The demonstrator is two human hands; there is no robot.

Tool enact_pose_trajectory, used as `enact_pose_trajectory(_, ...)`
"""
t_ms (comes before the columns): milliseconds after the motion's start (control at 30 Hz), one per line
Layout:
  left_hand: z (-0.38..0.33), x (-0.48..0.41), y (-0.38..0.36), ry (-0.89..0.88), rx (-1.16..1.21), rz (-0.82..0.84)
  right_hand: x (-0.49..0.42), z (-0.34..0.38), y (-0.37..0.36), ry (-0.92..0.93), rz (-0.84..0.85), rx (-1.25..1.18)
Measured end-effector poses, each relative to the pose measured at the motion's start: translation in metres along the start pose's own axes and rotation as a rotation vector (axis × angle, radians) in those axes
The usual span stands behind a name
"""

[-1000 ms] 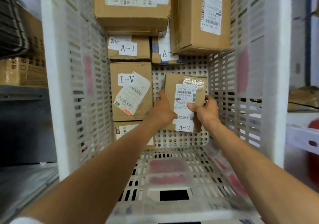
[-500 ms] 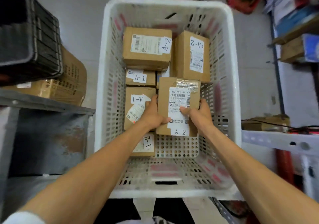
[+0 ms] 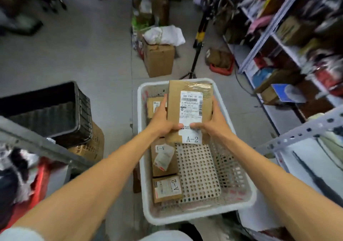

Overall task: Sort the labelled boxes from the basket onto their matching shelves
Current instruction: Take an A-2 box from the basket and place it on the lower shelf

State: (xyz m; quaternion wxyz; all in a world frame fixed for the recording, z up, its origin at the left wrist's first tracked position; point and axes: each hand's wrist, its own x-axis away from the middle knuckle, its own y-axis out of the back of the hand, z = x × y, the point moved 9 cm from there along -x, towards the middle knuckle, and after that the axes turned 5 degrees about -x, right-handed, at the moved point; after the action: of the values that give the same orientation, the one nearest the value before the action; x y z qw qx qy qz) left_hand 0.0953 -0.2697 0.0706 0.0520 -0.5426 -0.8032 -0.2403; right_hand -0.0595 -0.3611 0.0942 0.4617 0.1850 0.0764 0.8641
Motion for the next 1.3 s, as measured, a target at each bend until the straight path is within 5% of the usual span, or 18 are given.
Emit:
enact_pose_trajectory(500, -0.129, 0.126, 0.026, -0.34, -0.033, -0.086, 0.122, 0.121, 0.058, 0.326, -0.127, 0.023)
enact_pose_trajectory(1033, -0.111, 0.365, -0.072, -0.448, -0.007, -0.067, 0.362, 0.066, 0.105, 0.406, -0.132, -0.017)
enact_pose_trajectory(1300, -0.114, 0.412, -0.112, -0.471, 0.019, -0.003, 0.432, 0.045, 0.133, 0.43, -0.281, -0.089)
